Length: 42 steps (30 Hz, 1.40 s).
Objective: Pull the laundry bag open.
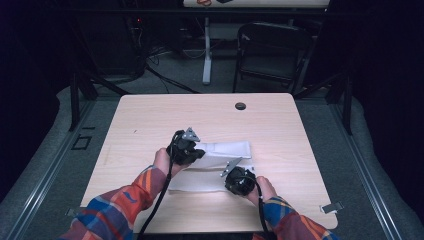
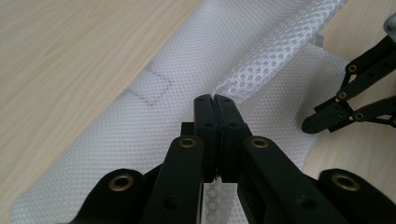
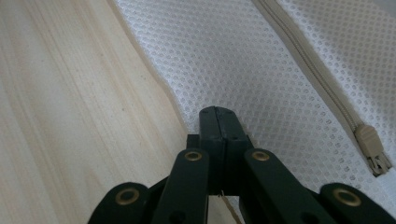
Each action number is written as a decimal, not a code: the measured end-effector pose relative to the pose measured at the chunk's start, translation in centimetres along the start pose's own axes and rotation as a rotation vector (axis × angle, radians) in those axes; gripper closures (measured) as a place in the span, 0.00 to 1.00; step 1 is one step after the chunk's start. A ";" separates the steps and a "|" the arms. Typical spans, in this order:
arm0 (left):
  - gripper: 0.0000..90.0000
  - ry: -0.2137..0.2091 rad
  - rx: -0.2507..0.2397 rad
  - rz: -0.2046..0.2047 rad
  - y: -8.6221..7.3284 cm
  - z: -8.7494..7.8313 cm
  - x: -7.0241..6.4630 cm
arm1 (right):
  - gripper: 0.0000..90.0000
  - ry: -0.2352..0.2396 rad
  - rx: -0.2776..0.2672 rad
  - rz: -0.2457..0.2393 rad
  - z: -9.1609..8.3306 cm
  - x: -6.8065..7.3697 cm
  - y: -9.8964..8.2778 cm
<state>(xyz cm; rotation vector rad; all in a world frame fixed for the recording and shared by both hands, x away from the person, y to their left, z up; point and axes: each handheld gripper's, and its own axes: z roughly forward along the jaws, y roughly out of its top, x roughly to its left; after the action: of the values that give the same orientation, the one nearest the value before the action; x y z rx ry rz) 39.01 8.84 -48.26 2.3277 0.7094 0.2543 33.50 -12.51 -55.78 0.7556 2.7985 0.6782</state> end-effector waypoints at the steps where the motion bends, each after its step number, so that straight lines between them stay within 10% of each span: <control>1: 0.99 -0.002 0.006 0.003 0.1 -0.1 0.1 | 1.00 0.003 0.002 0.001 0.0 0.0 0.0; 42: 0.99 0.156 0.004 0.057 5.3 -2.4 3.4 | 1.00 0.110 0.074 -0.015 -0.8 1.0 -0.5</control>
<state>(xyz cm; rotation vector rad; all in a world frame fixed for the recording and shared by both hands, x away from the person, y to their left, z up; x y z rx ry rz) 43.21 8.78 -42.93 2.3526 0.7202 0.4651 32.18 -12.67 -55.34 0.7312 2.9407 0.6356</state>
